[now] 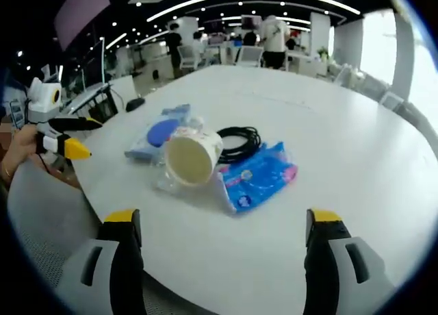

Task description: Arrange the tabletop items into an orderly group along one side of the table until the central work area is clear of visible clutter.

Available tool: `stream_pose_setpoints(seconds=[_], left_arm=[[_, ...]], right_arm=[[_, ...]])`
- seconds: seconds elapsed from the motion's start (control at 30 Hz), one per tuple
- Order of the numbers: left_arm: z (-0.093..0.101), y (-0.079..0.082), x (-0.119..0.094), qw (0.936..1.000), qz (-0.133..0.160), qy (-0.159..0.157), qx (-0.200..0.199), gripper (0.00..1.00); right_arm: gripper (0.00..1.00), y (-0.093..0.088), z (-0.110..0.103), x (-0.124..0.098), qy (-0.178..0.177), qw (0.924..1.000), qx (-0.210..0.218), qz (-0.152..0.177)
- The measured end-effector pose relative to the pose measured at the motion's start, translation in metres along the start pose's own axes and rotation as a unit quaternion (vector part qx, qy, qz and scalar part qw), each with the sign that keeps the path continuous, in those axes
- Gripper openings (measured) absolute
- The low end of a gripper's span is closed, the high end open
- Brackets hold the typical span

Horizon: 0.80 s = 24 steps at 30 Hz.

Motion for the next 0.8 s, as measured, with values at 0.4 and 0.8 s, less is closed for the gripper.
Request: stream_pose_setpoints(seconds=[0.4,0.8], left_arm=[[-0.0007,-0.0001,0.0002,1.0000,0.000,0.000,-0.003,0.90],[0.0000,-0.0013,0.0002,1.0000,-0.003,0.000,-0.005,0.90]], right_arm=[[0.99,-0.0007,0.0010,0.0002,-0.001,1.0000,0.002,-0.001],[0.98,-0.0013,0.0013,0.0004,0.000,1.0000,0.003,-0.004]])
Point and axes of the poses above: the point that each gripper's makers call its tool centre point, and the gripper's own axes: x roughly forward along the fingers, z roughly to its right, y roughly out of its top, the point moved 4 cm from there along -x, roughly backward along the fingers, and after that the axes turned 3 degrees about -y, right-handed, at the moved point
